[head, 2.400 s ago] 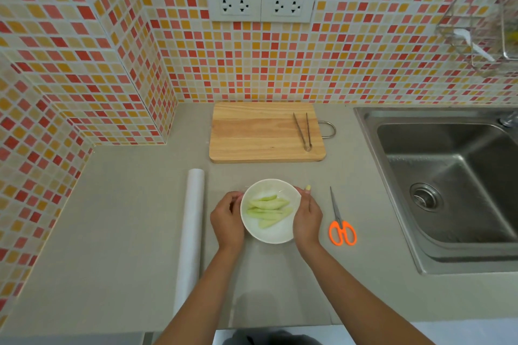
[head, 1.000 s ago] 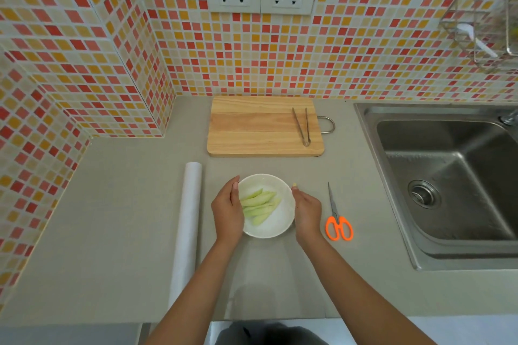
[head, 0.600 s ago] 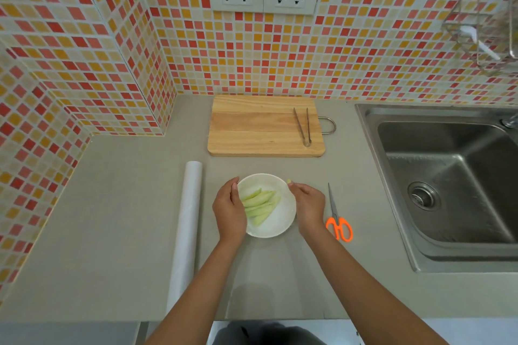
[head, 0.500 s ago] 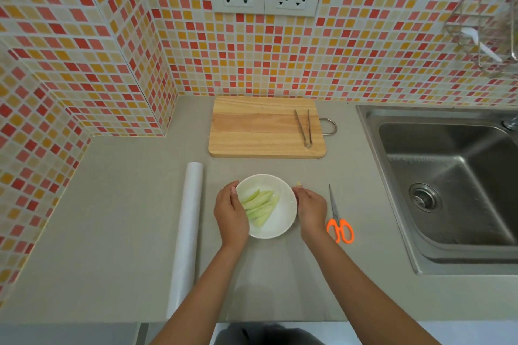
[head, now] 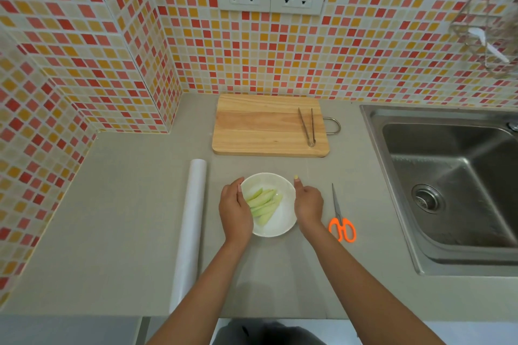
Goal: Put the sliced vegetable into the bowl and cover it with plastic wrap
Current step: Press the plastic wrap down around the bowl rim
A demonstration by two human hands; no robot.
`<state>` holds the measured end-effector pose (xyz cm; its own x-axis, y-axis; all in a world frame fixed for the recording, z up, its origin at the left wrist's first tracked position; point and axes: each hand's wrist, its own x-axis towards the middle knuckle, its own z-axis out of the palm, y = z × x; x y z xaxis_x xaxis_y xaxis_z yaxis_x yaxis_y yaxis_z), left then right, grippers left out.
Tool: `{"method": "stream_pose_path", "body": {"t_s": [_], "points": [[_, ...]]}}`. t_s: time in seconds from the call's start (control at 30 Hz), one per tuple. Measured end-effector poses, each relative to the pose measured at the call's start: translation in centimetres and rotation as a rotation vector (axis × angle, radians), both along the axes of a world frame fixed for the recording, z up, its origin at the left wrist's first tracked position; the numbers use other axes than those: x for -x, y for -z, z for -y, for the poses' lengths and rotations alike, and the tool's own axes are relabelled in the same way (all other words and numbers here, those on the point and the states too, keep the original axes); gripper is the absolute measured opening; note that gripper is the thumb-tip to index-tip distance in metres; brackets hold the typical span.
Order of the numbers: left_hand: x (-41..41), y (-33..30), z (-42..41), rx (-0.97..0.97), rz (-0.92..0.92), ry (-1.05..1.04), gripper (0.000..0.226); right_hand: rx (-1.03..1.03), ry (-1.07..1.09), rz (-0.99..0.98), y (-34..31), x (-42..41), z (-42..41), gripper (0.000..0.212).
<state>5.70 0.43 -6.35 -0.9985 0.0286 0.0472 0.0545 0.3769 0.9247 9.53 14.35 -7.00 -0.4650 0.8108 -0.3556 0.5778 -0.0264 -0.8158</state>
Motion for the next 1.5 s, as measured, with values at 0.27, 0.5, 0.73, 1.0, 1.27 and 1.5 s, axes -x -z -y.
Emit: {"method": "stream_pose_path", "body": {"t_s": [0.27,0.5,0.73,1.0,1.27,1.5], "points": [[0.2,0.5,0.3,-0.005,-0.002,0.012,0.032,0.077,-0.017,-0.032,0.3,0.1,-1.2,0.062],[0.3,0.5,0.5,-0.034,-0.010,0.045,0.033,-0.088,-0.049,0.055,0.0,0.0,-1.7,0.065],[0.3,0.7,0.6,-0.046,-0.008,0.054,0.032,-0.100,0.002,0.022,0.1,-0.5,-1.9,0.063],[0.1,0.5,0.3,-0.083,0.040,0.029,0.032,-0.263,-0.211,0.110,1.0,-1.9,-0.9,0.037],[0.2,0.8,0.4,-0.151,0.075,0.035,0.030,-0.186,0.010,-0.186,-1.3,-2.1,-1.9,0.031],[-0.6,0.9,0.0,-0.501,0.321,-0.099,0.037,0.444,-0.039,-0.494,-1.7,-1.7,1.5,0.026]]}}
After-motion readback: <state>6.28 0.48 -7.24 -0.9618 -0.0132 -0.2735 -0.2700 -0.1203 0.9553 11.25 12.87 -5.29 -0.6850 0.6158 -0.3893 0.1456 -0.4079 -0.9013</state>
